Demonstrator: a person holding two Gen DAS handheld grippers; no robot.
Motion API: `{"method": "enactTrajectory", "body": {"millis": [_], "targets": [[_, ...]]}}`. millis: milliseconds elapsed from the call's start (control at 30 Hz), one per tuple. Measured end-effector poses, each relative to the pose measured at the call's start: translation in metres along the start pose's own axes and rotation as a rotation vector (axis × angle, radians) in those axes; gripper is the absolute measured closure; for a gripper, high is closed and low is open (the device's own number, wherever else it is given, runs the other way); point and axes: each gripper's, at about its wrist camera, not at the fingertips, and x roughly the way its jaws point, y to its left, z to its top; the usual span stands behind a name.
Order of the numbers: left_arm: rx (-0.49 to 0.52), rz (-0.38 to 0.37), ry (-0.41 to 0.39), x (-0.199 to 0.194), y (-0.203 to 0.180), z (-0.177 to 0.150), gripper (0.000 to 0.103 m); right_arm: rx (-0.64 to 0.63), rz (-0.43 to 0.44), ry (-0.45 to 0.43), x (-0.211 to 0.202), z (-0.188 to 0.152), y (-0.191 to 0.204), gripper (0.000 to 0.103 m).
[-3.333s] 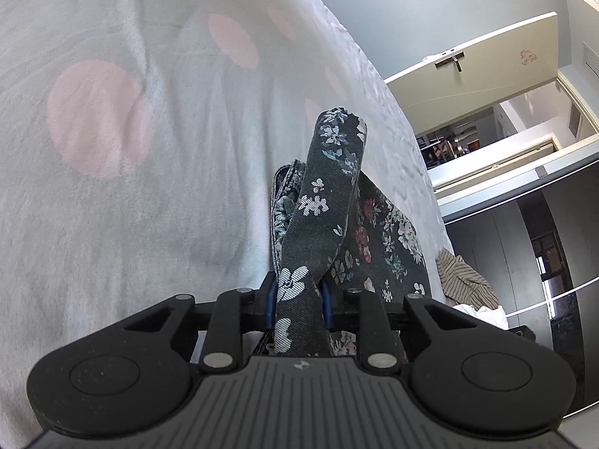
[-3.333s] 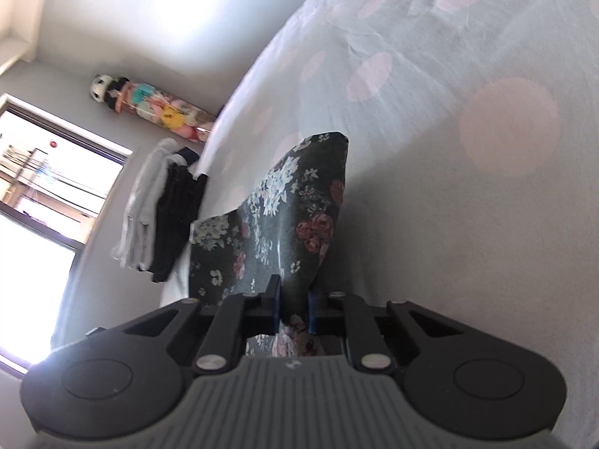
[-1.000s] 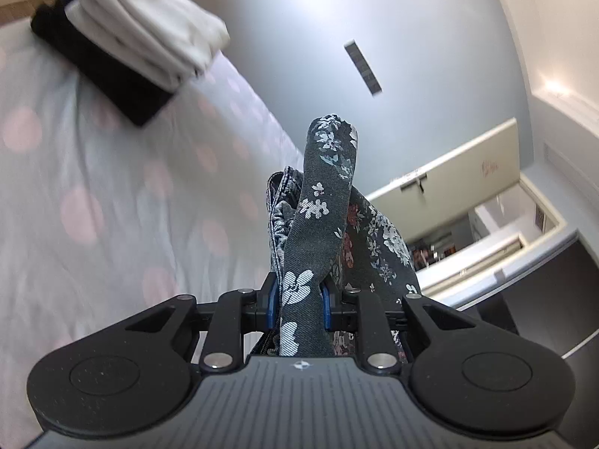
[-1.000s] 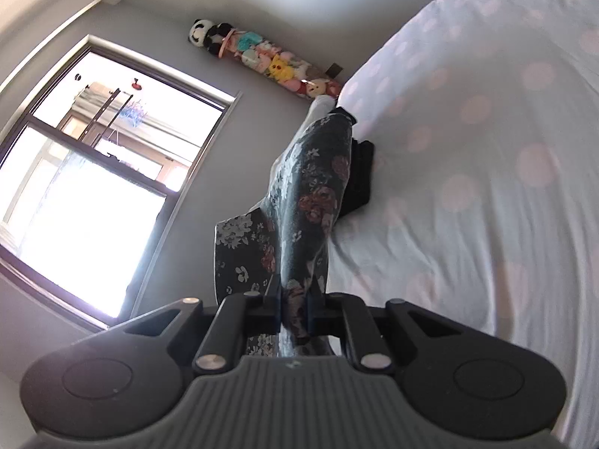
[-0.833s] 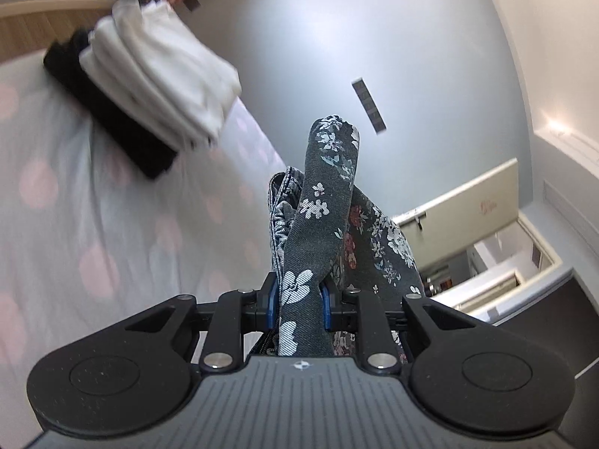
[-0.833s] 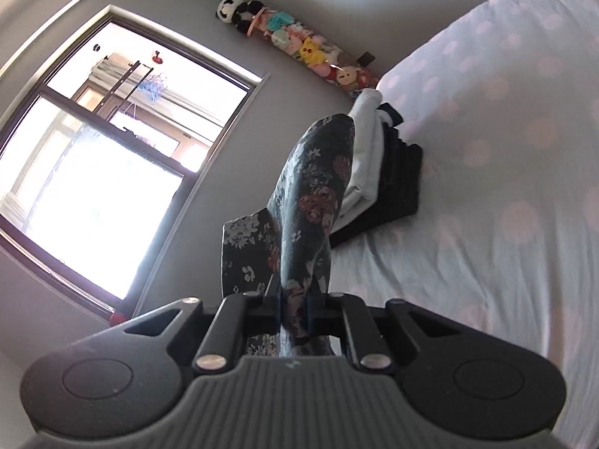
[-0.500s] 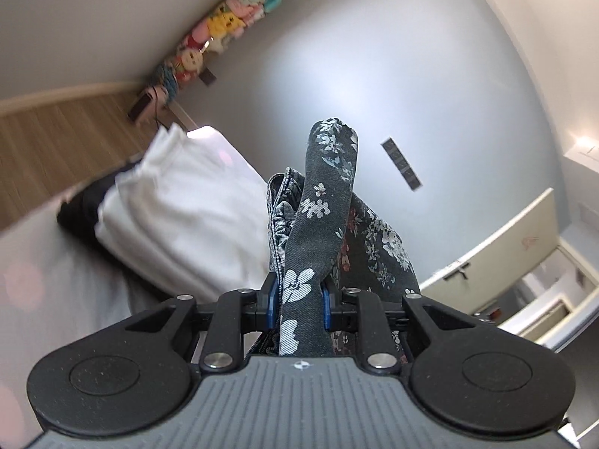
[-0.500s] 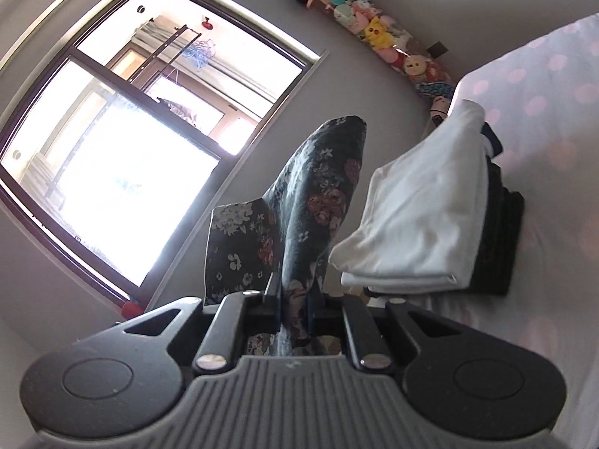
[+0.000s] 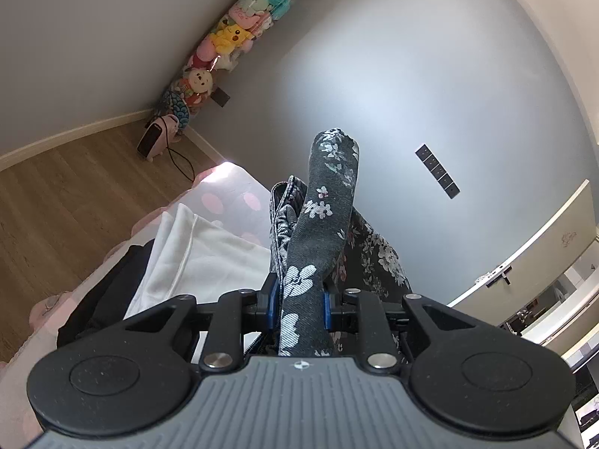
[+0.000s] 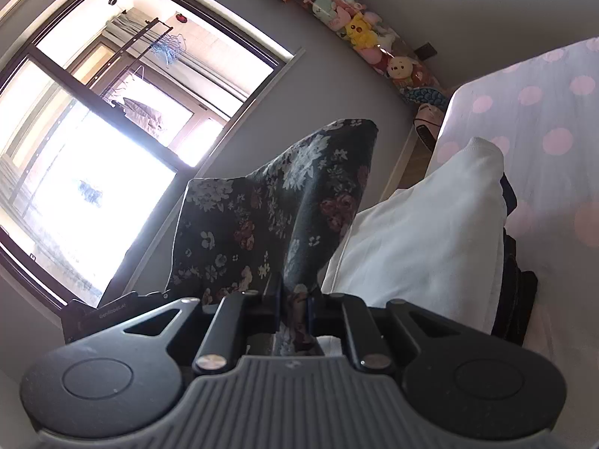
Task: Fold clothes
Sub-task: 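Lift the folded jeans with both tools and carry them toward the clothes stack, then lower the folded jeans onto the top of the clothes stack with both tools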
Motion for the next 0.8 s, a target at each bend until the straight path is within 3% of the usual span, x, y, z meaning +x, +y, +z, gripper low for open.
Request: {"method": "enactTrajectory", "body": {"millis": [133,500,800], "targets": [[0.000,0.014,0.047,0.027,0.014,0.012,0.078,0.066,-0.030,0.012,0.018,0.013,-0.017,0.089],[0.004,0.097,0.182,0.100,0.074,0.003,0.078,0.154,-0.131,0.050,0.061,-0.003,-0.077,0.089],[-0.016,0.153,0.217,0.107,0.093,-0.017,0.069,0.108,-0.159,0.044,0.074,-0.019,-0.104,0.088]]}}
